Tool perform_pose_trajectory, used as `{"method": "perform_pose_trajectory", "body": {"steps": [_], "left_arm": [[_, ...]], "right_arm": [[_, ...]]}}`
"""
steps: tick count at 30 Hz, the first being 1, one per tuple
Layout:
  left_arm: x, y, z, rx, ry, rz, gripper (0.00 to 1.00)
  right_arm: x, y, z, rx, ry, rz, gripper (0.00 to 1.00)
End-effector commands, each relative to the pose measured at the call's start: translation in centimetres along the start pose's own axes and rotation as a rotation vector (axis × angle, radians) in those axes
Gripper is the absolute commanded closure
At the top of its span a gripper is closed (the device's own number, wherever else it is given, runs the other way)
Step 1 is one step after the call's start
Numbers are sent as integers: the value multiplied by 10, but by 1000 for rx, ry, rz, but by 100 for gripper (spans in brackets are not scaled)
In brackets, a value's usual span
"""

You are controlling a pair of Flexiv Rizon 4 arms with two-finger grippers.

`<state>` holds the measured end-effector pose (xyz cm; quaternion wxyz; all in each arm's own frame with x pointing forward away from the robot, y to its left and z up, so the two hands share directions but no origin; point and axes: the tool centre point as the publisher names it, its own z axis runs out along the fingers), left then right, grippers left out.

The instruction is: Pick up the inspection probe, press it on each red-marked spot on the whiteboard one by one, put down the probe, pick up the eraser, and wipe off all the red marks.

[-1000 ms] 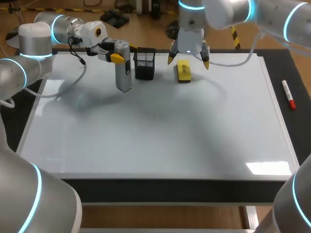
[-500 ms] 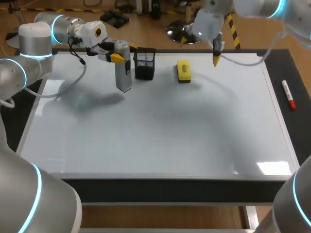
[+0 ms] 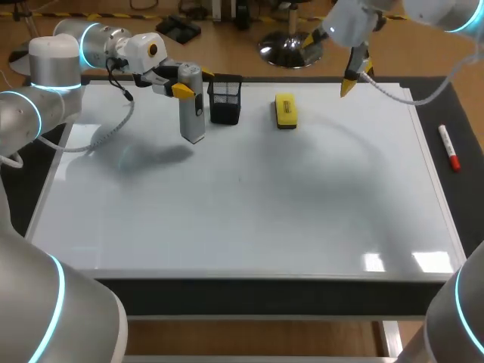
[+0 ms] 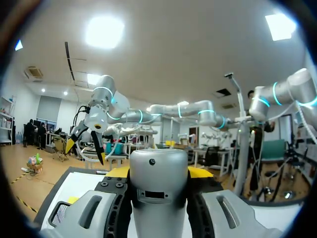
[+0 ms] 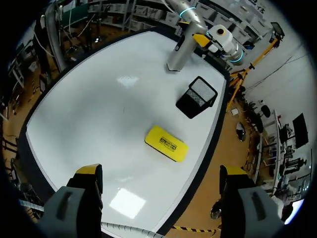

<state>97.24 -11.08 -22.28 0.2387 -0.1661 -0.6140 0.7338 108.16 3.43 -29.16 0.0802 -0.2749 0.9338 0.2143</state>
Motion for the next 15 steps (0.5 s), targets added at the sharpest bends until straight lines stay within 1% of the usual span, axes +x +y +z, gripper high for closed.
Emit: {"method": "perform_pose_trajectory", "body": {"steps": [1, 6, 7, 9, 11, 15], "left_arm": [[0, -2, 0, -2, 1, -1, 100], [0, -2, 0, -2, 1, -1, 100], [0, -2, 0, -2, 1, -1, 100], [0, -2, 0, -2, 1, -1, 100], [0, -2, 0, -2, 1, -1, 100], [0, -2, 0, -2, 1, -1, 100]], "right_arm": [[14, 5, -16, 14, -84, 35, 0], [18, 6, -28, 20, -137, 74, 0], [19, 7, -30, 13, -138, 88, 0], [20, 6, -32, 5, -112, 132, 0], [22, 5, -34, -17, -107, 146, 0], [22, 5, -34, -17, -107, 146, 0]]}}
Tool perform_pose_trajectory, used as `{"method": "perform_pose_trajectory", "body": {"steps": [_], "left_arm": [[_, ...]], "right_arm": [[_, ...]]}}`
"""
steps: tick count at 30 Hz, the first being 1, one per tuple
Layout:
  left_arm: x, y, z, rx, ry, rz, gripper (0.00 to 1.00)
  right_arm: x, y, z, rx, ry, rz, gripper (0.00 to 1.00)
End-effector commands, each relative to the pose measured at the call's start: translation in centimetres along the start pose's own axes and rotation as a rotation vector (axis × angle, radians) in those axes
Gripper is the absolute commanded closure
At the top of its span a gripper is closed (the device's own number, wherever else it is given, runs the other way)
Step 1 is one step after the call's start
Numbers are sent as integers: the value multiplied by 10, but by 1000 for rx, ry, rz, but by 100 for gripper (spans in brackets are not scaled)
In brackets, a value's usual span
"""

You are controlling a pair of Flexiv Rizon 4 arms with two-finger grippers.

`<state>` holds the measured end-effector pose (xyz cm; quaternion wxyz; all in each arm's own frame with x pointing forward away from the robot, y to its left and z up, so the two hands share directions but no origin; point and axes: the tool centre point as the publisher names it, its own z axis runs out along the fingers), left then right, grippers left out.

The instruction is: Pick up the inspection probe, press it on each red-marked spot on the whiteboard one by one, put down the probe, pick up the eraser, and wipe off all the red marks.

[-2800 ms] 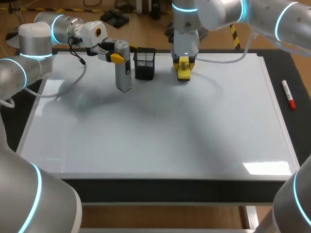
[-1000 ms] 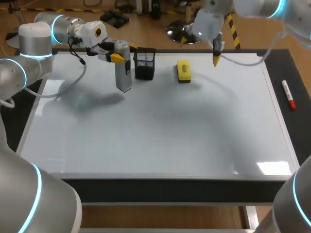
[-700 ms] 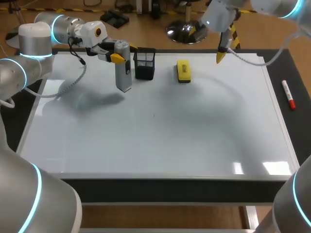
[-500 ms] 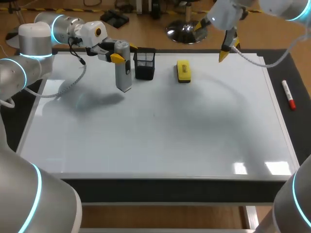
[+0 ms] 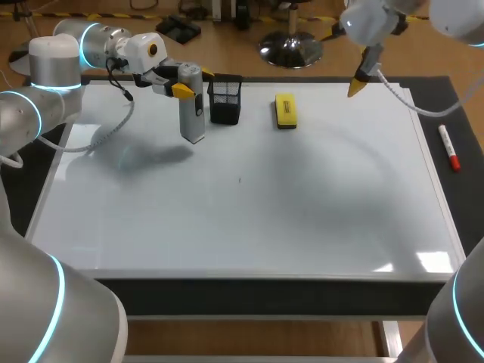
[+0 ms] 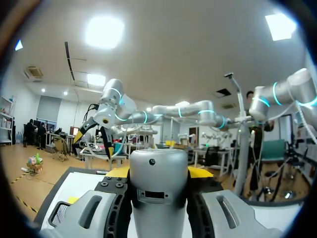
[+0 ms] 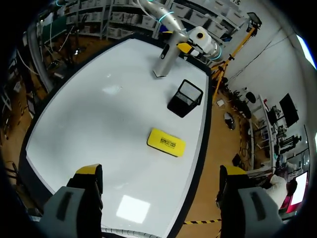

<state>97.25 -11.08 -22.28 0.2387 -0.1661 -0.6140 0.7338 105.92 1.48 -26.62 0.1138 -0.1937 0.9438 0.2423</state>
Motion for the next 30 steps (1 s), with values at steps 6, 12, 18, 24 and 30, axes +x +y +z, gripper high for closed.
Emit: {"method": "perform_pose_trajectory", "body": {"steps": [6, 12, 18, 24, 30], "left_arm": [[0, -2, 0, -2, 1, -1, 100], [0, -2, 0, -2, 1, -1, 100], [7, -12, 4, -33, -33, -8, 100], [7, -35, 5, -43, -5, 9, 100], [7, -54, 9, -5, -14, 22, 100]], "right_arm": [[0, -2, -2, 0, 4, -2, 0], [0, -2, -2, 0, 4, -2, 0], [0, -2, -2, 0, 4, -2, 0], [0, -2, -2, 0, 4, -2, 0], [0, -2, -2, 0, 4, -2, 0]]}}
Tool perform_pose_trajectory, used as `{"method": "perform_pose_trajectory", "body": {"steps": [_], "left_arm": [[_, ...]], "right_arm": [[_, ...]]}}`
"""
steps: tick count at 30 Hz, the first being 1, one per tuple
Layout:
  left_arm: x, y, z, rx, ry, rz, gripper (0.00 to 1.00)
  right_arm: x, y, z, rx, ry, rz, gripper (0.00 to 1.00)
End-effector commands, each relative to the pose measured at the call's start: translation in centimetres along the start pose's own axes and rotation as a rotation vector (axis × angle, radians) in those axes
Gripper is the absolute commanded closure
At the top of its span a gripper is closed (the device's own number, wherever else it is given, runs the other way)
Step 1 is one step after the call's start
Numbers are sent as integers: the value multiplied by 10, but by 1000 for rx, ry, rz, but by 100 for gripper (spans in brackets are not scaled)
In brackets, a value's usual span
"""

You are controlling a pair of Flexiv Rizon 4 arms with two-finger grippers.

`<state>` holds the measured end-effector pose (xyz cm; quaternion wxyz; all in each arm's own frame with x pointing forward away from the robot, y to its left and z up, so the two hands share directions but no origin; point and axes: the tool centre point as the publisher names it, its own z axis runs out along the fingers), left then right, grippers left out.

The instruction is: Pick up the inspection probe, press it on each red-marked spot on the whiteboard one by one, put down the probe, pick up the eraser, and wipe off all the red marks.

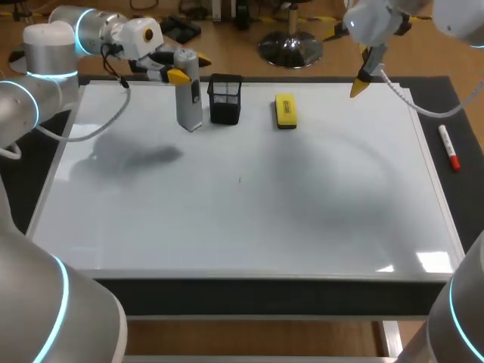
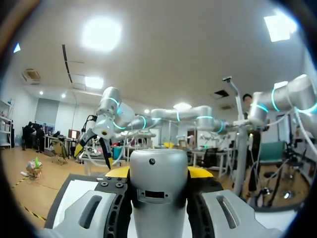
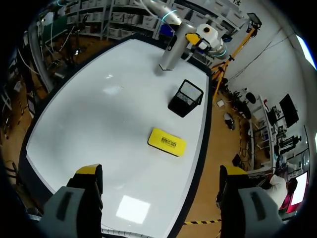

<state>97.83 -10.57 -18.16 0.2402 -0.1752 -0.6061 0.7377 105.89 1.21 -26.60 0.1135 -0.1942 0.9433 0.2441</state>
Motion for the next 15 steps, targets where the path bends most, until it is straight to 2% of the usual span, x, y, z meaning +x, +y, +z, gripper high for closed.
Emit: {"method": "perform_pose_trajectory", "body": {"steps": [1, 8, 15], "left_arm": [[6, -15, 8, -10, -39, 15, 100], [-8, -35, 9, -24, -144, 69, 100], [-25, -56, 7, -21, -189, 113, 100]], "right_arm": [[-1, 0, -1, 4, 4, -1, 0], [-1, 0, -1, 4, 4, -1, 0], [-1, 0, -1, 4, 4, -1, 0]]}}
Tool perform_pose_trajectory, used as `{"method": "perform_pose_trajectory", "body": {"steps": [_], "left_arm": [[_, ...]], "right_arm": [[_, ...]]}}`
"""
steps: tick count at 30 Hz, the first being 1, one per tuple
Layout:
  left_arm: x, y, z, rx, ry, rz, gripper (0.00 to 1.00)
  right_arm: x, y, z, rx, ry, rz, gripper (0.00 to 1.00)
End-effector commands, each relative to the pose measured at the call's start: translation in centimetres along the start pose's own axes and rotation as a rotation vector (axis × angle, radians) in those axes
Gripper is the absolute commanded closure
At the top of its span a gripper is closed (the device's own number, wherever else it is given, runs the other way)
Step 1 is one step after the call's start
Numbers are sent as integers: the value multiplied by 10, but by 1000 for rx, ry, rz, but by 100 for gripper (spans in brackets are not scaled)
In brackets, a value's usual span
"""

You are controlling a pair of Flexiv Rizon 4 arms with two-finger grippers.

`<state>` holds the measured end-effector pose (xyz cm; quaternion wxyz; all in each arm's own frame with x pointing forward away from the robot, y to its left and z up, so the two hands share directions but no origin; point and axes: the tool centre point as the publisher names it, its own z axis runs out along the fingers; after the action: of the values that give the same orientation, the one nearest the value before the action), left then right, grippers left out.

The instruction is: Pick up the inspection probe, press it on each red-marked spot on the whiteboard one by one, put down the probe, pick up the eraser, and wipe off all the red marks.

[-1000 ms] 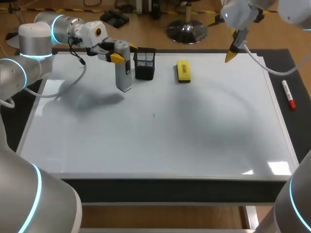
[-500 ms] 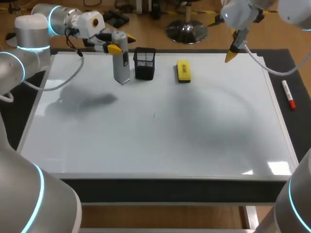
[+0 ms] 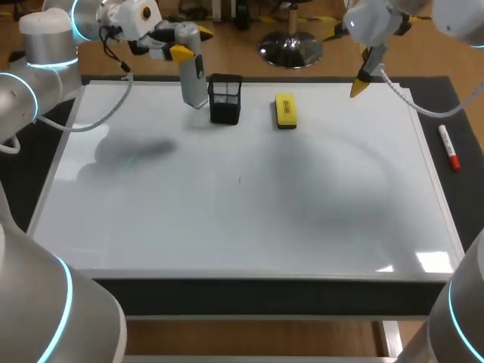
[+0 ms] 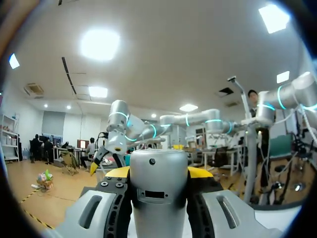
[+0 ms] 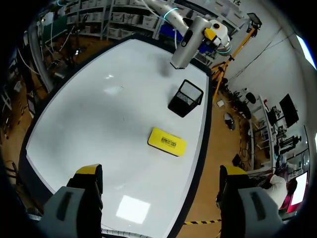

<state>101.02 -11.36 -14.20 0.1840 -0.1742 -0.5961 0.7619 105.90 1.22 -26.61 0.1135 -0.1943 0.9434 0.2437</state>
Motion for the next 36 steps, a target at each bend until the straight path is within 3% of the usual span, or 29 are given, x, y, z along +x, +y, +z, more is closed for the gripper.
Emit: {"method": "perform_pose_trajectory", "body": {"steps": [1, 10, 18, 28, 36], "left_arm": [[1, -17, 10, -45, -130, 27, 100], [-35, -28, 19, -60, -173, 43, 100], [-56, -22, 39, -27, -228, 74, 100], [-57, -11, 46, 31, -318, 75, 100], [-57, -4, 47, 13, -368, 74, 100]], "right_arm": [[0, 0, -1, 3, 4, -1, 0], [0, 0, -1, 3, 4, -1, 0], [0, 0, -1, 3, 4, -1, 0], [0, 0, -1, 3, 4, -1, 0], [0, 0, -1, 3, 4, -1, 0]]}}
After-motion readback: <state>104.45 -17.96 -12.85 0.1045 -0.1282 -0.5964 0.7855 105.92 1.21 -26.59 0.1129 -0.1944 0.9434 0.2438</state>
